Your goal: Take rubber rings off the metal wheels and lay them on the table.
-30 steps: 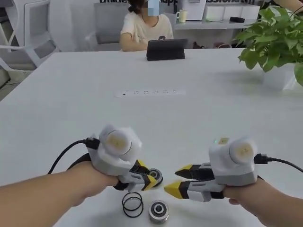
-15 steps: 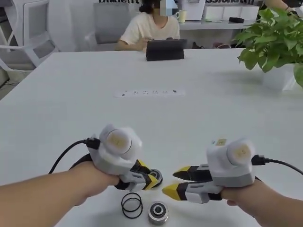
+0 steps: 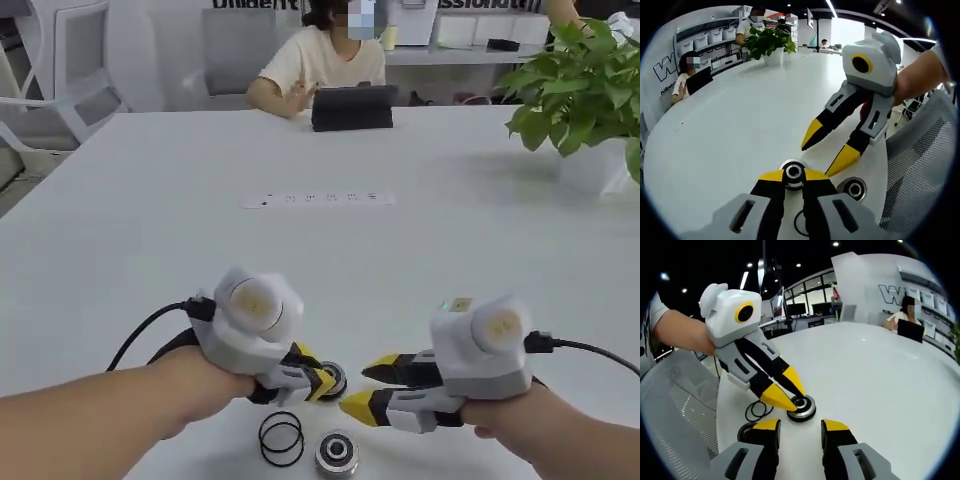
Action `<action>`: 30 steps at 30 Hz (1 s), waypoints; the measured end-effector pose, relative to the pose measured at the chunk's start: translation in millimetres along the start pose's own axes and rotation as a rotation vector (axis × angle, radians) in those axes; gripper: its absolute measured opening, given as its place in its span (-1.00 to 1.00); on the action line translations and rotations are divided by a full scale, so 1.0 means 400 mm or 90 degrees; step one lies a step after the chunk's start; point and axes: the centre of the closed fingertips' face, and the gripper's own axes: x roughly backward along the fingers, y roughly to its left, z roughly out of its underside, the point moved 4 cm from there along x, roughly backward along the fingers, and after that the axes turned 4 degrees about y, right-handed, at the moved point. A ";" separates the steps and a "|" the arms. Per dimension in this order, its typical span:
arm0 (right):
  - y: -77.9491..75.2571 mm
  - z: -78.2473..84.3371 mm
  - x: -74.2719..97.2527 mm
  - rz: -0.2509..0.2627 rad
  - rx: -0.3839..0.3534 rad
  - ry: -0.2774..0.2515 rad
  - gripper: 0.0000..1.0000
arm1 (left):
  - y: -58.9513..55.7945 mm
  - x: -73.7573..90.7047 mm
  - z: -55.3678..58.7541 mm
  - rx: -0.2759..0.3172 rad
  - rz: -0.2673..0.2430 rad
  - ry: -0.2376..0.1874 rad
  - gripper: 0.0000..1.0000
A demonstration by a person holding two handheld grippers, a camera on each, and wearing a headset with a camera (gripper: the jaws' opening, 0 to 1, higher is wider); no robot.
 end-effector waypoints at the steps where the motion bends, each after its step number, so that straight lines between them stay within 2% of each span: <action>1: 0.001 -0.001 -0.004 0.000 0.001 0.000 -0.40 | 0.000 0.000 0.000 0.000 -0.001 0.000 -0.85; 14: -0.006 -0.009 -0.045 0.006 -0.003 0.006 -0.44 | -0.002 -0.001 -0.001 0.010 -0.008 -0.001 -0.86; 18: -0.004 -0.006 -0.049 0.007 -0.004 0.009 -0.53 | -0.002 -0.001 -0.001 0.009 -0.009 -0.001 -0.86; 25: -0.003 -0.003 -0.041 0.012 -0.007 0.004 -0.58 | -0.002 -0.001 -0.001 0.012 -0.012 -0.002 -0.86; 30: -0.004 0.006 -0.030 0.011 -0.004 0.003 -0.71 | -0.003 -0.001 -0.001 0.015 -0.013 -0.002 -0.86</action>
